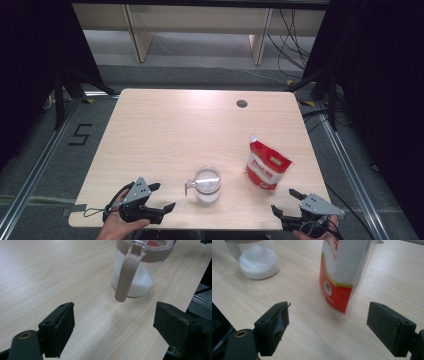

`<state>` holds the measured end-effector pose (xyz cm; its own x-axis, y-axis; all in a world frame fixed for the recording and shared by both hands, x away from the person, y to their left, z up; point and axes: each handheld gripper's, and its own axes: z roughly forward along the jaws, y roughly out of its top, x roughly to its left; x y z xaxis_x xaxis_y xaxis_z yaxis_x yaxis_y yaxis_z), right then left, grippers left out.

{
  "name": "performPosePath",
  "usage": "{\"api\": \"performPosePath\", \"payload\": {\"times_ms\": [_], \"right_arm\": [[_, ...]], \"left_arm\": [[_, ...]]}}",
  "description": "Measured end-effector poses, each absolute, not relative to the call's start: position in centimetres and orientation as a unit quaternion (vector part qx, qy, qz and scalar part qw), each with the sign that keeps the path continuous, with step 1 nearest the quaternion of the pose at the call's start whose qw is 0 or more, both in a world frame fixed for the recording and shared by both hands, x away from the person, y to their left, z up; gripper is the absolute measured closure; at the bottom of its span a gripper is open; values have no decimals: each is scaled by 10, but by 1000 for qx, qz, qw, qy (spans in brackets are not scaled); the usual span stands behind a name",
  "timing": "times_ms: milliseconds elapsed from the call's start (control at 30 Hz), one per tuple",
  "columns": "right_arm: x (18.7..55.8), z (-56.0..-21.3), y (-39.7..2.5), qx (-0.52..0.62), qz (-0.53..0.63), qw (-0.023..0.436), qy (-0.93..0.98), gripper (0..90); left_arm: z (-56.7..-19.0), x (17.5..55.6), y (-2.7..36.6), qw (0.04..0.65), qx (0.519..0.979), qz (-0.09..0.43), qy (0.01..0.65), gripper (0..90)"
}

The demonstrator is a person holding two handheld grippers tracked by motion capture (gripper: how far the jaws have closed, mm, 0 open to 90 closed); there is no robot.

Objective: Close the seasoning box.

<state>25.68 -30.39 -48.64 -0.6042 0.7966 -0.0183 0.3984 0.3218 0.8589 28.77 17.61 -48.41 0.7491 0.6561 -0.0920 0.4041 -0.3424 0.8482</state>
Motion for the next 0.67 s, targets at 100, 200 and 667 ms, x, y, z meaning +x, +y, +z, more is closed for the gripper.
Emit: {"api": "performPosePath", "payload": {"times_ms": [100, 200, 667], "right_arm": [[256, -487, -303, 380, 443, 221, 781, 185], [255, -487, -304, 381, 438, 225, 782, 184], [255, -488, -304, 377, 443, 229, 781, 177]], "left_arm": [[-485, 287, 176, 472, 807, 131, 330, 167], [-485, 287, 176, 468, 811, 131, 327, 167], [-484, 287, 177, 468, 810, 132, 327, 166]]}}
